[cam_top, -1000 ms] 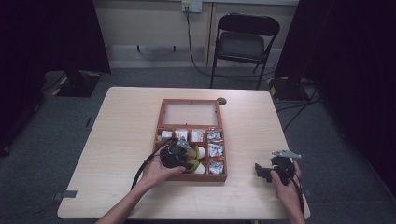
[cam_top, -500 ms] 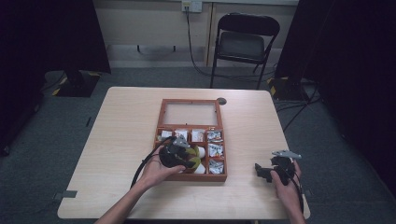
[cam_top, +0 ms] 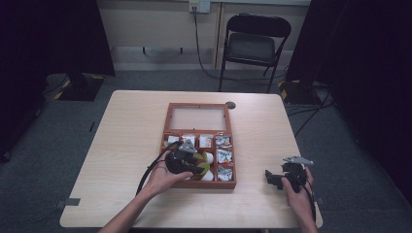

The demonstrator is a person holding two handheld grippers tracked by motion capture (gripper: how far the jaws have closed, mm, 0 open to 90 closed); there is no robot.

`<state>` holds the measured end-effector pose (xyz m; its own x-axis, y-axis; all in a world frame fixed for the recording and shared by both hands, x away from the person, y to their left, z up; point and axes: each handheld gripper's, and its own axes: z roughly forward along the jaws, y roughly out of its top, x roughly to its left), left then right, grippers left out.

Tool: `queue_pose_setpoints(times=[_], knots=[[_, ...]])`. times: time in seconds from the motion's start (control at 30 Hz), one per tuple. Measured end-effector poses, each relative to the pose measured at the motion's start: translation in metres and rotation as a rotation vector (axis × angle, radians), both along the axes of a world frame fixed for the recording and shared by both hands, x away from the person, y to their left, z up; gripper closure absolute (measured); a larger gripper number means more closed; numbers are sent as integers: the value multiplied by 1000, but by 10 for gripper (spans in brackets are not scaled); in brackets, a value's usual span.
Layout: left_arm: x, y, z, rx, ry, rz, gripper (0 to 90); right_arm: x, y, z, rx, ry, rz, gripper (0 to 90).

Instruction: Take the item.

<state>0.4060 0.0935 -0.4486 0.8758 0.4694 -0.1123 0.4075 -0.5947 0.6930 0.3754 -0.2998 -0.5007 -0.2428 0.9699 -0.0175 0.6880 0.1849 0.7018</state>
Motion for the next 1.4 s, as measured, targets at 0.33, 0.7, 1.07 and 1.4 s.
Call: queue_pose_setpoints(times=[0.33,0.7,1.07,1.4], knots=[[-2,2,6,-22,-12,-5,552,0,0,0,0,0,0,0],[-6,1,13,-46,-34,-8,553,0,0,0,0,0,0,0],[-8,9,29,-74,-61,-22,552,0,0,0,-1,0,1,0],[-10,24,39,-79,-82,-11,552,0,0,0,0,0,1,0]])
